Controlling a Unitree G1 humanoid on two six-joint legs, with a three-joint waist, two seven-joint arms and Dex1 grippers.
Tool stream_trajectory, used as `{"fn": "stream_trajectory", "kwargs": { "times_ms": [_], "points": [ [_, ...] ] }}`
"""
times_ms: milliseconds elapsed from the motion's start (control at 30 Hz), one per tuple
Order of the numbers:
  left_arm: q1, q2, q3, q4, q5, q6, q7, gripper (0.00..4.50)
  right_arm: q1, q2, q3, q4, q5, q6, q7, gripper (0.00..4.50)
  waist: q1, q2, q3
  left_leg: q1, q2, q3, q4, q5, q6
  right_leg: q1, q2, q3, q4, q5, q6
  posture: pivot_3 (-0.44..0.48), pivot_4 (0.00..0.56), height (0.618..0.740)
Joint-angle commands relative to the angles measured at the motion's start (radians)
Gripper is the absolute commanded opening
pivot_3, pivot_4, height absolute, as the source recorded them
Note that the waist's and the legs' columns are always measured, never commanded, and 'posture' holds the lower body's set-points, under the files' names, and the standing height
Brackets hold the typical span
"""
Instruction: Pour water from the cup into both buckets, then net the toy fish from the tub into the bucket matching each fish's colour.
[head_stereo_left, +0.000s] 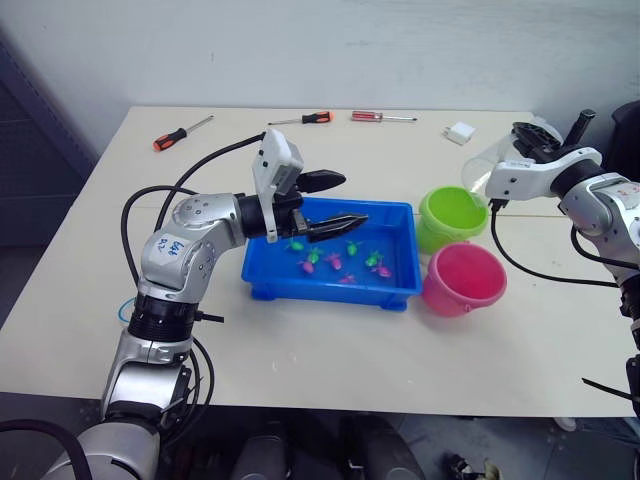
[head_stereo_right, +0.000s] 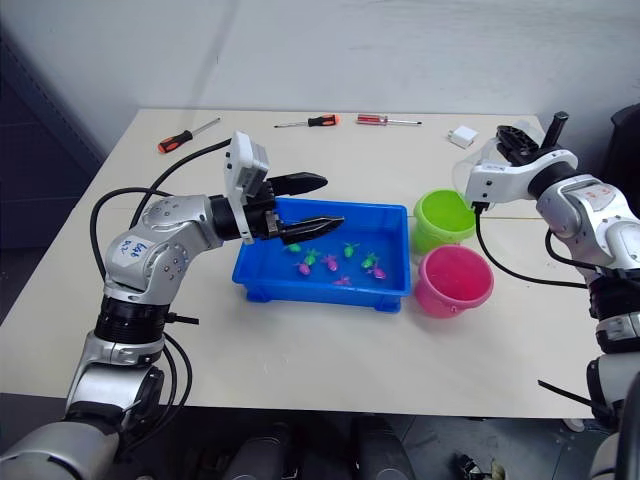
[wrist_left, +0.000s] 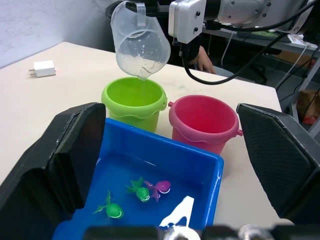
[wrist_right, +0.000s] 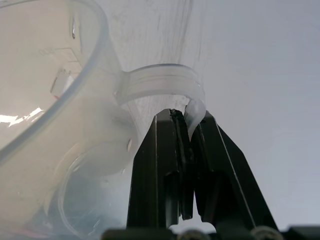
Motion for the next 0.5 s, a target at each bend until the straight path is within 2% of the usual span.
{"fn": "stream_trajectory", "kwargs": {
  "times_ms": [33,133,267,500],
  "points": [
    [-0.007,-0.006,-0.002,-0.021,-0.002,-0.021,-0.012,4.5,0.0,0.023,-0.102,0.009,0.128,0.047,0.032,0.02,0.0,0.0,0.0,0.0,0.0,0.0,0.0,0.0,0.0,0.0,0.0,0.0,0.0,0.0,0.0,0.0,0.15,0.74],
    [-0.009,-0.006,-0.002,-0.025,-0.008,-0.015,-0.021,4.5,0.05,0.061,-0.184,0.014,0.254,0.098,0.081,0.02,0.0,0.0,0.0,0.0,0.0,0.0,0.0,0.0,0.0,0.0,0.0,0.0,0.0,0.0,0.0,0.0,0.15,0.74],
    [-0.014,-0.006,0.01,-0.028,-0.026,-0.002,-0.032,4.5,0.142,0.169,-0.412,-0.053,0.541,0.297,0.142,0.02,0.003,0.0,0.0,0.0,0.0,-0.001,0.001,0.0,0.0,0.002,0.0,-0.001,0.004,0.0,0.0,0.0,0.15,0.74],
    [-0.007,0.009,0.029,-0.069,-0.097,0.025,-0.098,4.5,0.358,0.296,-0.746,-0.392,0.846,0.674,0.113,0.02,0.005,0.0,0.0,-0.001,0.0,-0.002,0.001,0.0,0.0,0.001,0.0,-0.002,0.005,0.0,0.0,0.0,0.15,0.74]
  ]
}}
